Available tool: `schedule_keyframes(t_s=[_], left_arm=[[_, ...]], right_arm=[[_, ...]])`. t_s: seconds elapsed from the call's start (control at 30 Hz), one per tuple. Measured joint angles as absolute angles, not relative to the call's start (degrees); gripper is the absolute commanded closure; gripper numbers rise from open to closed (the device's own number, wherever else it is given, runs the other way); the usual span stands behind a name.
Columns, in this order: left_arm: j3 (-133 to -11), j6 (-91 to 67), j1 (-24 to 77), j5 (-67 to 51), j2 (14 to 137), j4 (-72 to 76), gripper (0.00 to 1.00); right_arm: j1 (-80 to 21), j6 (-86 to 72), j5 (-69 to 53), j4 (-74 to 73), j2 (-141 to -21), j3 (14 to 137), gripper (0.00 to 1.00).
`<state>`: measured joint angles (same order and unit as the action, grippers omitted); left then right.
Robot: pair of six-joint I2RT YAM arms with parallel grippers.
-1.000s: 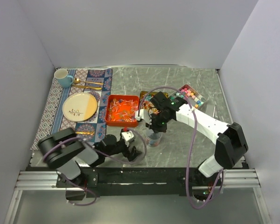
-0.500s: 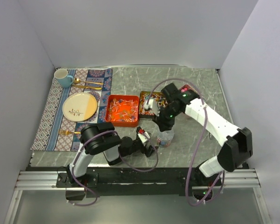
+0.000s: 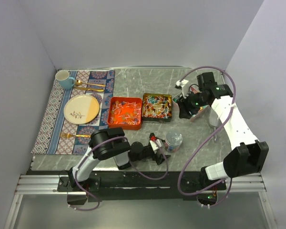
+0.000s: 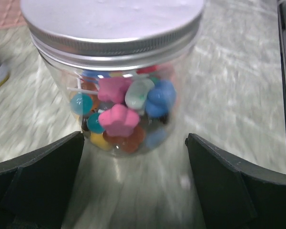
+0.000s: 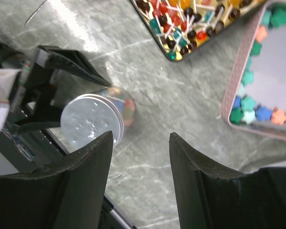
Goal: Pack the candies
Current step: Move the packing bottle to the center of the board, then screw the bottle lid onto the packing bottle.
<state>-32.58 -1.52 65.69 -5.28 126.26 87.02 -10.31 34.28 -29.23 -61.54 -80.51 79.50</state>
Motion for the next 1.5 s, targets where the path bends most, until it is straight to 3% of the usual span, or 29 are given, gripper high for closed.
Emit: schedule_keyframes(t_s=[0.43,0.5,0.57,0.7,0.8,0.9,1.1,1.27,1.33,1.5], left_arm=[[-45.1,-2.2,66.4,-5.0,134.5,87.2,0.01],[-46.2,-2.2,66.4,-5.1,135.2,87.2,0.05],[-46.6,-2.3,66.4,-5.2,135.5,87.2,0.18],[-46.9,-2.5,66.5,-6.7,135.8,87.2,0.66],[-47.2,-2.7,66.6,-7.0,135.9,87.3,0.75],[-47.3,-2.5,66.6,-6.6,136.0,87.3,0.70],[-47.4,-2.4,66.6,-6.2,136.1,87.3,0.71],[-47.4,-2.4,66.6,-6.1,136.1,87.3,0.72],[-47.4,-2.4,66.6,-6.0,136.1,87.3,0.72],[-47.5,-2.4,66.6,-5.8,136.2,87.4,0.72]], right_arm=[[-5.6,36.0,-29.2,-66.1,-76.9,76.5,0.41],[-5.0,38.4,-28.8,-67.9,-76.9,76.2,0.38],[-4.6,42.2,-28.4,-69.9,-76.8,75.5,0.37],[-4.2,57.0,-28.0,-72.8,-74.0,70.8,0.22],[-4.2,69.1,-26.5,-74.8,-68.6,65.0,0.19],[-4.4,78.2,-24.6,-76.7,-65.7,62.6,0.19],[-5.7,91.4,-22.4,-77.0,-67.2,62.3,0.18],[-11.2,95.2,-21.8,-75.4,-70.8,61.8,0.18],[-13.3,95.7,-22.0,-74.5,-73.8,61.9,0.11],[-16.5,97.4,-22.0,-72.4,-79.0,62.2,0.10]])
